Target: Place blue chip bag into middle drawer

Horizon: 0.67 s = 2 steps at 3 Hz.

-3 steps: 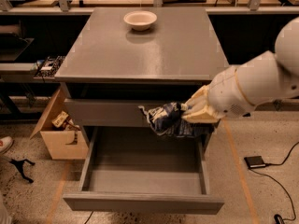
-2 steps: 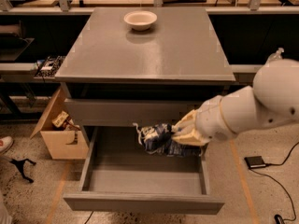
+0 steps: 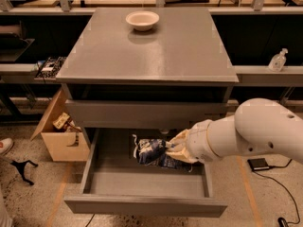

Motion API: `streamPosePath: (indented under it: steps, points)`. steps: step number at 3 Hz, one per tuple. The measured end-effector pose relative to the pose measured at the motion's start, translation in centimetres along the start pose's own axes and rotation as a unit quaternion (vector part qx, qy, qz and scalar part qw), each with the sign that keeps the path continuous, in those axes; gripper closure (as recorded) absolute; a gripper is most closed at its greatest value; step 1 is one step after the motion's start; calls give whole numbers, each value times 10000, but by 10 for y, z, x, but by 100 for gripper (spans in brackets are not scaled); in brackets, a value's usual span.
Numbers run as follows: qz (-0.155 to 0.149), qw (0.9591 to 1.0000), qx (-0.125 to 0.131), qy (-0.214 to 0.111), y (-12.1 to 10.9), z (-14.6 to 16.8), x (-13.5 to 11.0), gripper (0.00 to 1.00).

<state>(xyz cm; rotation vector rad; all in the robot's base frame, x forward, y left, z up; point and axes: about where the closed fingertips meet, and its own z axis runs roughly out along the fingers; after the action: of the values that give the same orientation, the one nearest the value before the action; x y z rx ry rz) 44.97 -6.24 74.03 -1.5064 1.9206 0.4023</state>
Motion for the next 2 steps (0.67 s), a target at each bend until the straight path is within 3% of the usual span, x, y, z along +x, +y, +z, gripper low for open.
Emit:
streamPosePath:
  steps: [1,2]
  points:
    - [0,10000,0,0,0,0,0,100]
    - [-30,9999,86,51,-13,22,12,100]
